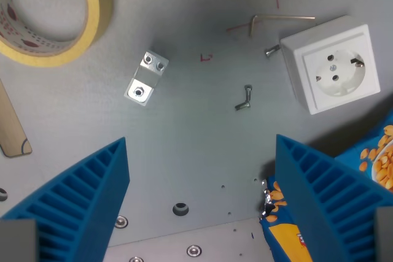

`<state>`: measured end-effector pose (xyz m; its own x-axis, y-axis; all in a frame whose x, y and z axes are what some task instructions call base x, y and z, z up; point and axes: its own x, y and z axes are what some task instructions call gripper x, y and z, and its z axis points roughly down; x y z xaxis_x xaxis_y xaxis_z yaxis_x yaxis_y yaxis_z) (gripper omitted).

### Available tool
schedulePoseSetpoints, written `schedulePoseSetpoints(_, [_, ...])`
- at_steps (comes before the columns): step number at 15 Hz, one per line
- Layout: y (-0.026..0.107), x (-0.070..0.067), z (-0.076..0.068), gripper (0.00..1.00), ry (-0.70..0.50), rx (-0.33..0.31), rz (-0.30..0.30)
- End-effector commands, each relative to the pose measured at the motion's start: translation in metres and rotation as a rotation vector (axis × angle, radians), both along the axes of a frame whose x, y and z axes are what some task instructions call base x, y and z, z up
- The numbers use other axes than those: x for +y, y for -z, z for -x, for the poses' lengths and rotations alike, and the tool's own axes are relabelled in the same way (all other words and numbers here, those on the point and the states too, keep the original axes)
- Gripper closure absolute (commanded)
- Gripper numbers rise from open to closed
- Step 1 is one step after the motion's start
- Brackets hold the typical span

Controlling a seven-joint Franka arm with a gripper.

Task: Move in base negative z

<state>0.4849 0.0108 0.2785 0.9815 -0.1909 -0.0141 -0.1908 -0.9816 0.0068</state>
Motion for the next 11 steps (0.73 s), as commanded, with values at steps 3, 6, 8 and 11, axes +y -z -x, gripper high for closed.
schedulePoseSetpoints(3, [0.013,0.000,-0.001,0.00,0.000,-0.005,0.000])
schedulePoseSetpoints(6, [0.028,0.000,-0.001,0.00,0.000,-0.005,0.000])
schedulePoseSetpoints(8, [0.038,0.000,-0.002,0.00,0.000,-0.005,0.000])
schedulePoseSetpoints(11, [0.053,0.000,-0.003,0.00,0.000,-0.005,0.000])
